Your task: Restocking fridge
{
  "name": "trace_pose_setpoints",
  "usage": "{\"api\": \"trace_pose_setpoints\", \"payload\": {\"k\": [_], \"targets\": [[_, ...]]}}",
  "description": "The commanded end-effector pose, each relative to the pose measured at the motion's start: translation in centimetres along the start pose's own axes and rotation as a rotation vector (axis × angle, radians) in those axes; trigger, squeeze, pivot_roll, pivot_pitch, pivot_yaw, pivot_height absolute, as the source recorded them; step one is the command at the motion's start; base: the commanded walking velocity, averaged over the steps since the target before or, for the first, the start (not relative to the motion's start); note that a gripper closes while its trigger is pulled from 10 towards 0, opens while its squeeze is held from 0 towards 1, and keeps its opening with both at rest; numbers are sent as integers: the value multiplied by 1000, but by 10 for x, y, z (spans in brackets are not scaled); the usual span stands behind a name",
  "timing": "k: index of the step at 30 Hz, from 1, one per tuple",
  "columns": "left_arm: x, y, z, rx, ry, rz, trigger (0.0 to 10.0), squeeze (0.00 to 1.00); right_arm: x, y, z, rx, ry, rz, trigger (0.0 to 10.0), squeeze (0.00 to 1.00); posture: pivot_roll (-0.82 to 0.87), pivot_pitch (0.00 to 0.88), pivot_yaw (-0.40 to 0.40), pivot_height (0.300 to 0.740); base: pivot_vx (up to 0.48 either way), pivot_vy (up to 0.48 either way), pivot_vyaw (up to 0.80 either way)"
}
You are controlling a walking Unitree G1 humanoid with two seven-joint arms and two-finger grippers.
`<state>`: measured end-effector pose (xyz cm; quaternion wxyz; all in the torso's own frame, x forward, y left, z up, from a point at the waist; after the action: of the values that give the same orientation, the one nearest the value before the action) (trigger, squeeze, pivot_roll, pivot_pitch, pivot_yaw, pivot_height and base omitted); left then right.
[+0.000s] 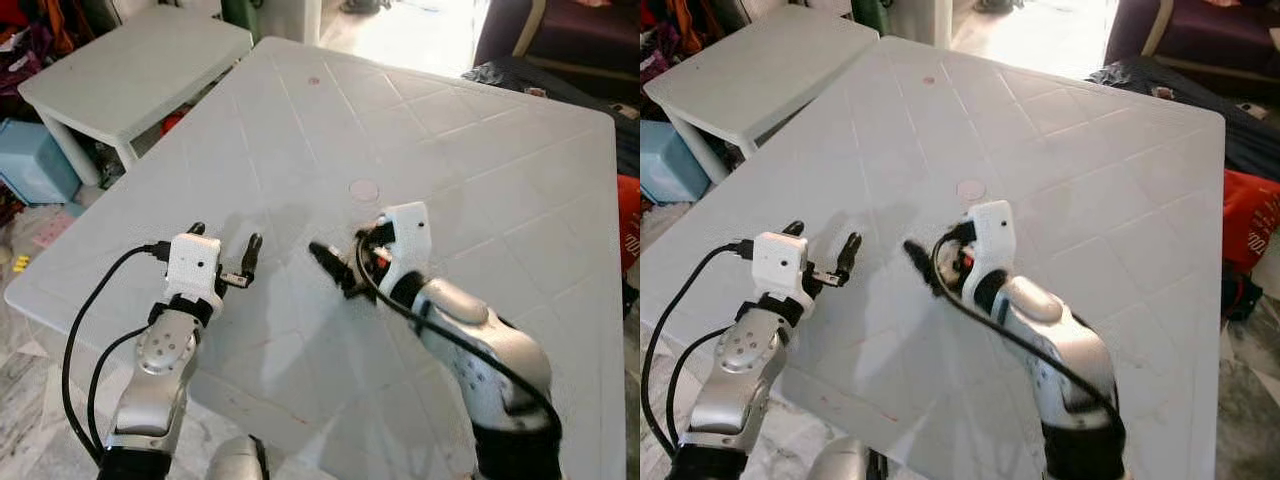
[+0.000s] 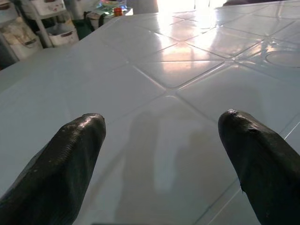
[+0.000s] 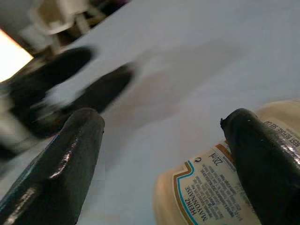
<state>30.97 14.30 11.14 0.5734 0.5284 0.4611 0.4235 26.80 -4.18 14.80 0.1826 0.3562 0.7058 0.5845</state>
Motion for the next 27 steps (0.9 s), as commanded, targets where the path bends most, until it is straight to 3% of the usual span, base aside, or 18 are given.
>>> {"api": "trace_pose_setpoints", "payload": {"k": [1, 3, 6, 7, 10, 15, 19, 27], "targets": [[-2, -3, 1, 9, -13, 3, 10000, 0, 2, -9, -3, 50, 10, 7, 10000, 0, -27, 155, 5, 740, 0, 0, 0], [-2, -3, 1, 9, -13, 3, 10000, 0, -1, -9, -4, 50, -10, -7, 10000, 0, -27, 155, 5, 740, 0, 0, 0], [-3, -3, 2, 9, -15, -1, 10000, 0, -30, 3, -8, -32, -191, -22, 10000, 0, -32, 151, 4, 740, 0, 0, 0], [-4, -3, 2, 9, -16, -2, 10000, 0, -48, 12, -13, -77, -313, -73, 10000, 0, -31, 151, 3, 740, 0, 0, 0], [-4, -3, 4, 7, -17, -3, 10000, 0, -66, 30, -18, -157, -424, -49, 10000, 0, -30, 147, 4, 740, 0, 0, 0], [-5, -4, 5, 5, -19, -4, 10000, 0, -78, 52, -22, -263, -508, -32, 10000, 0, -29, 143, 2, 740, 0, 0, 0], [-5, -2, 5, -5, -22, -14, 10000, 0, -92, 46, -21, -232, -574, -13, 10000, 0, -31, 140, -1, 740, 0, 0, 0], [-11, -1, 7, -3, -55, -30, 10000, 0, -109, 21, -9, -131, -576, 113, 10000, 0, -24, 138, 0, 740, 0, 0, 0]]}}
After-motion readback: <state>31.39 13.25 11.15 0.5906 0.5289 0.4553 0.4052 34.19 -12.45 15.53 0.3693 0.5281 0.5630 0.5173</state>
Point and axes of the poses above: a point about 5 cm out from each wrist's last joint towards the gripper, its own z axis pointing out of the wrist towards the gripper, its own y axis along the axis of the wrist's last joint, x = y × z, the point moved 4 cm from there along z, pointing out of the wrist towards the gripper, and after that the axes turned 13 degrees about -z, right-handed, at the moved point
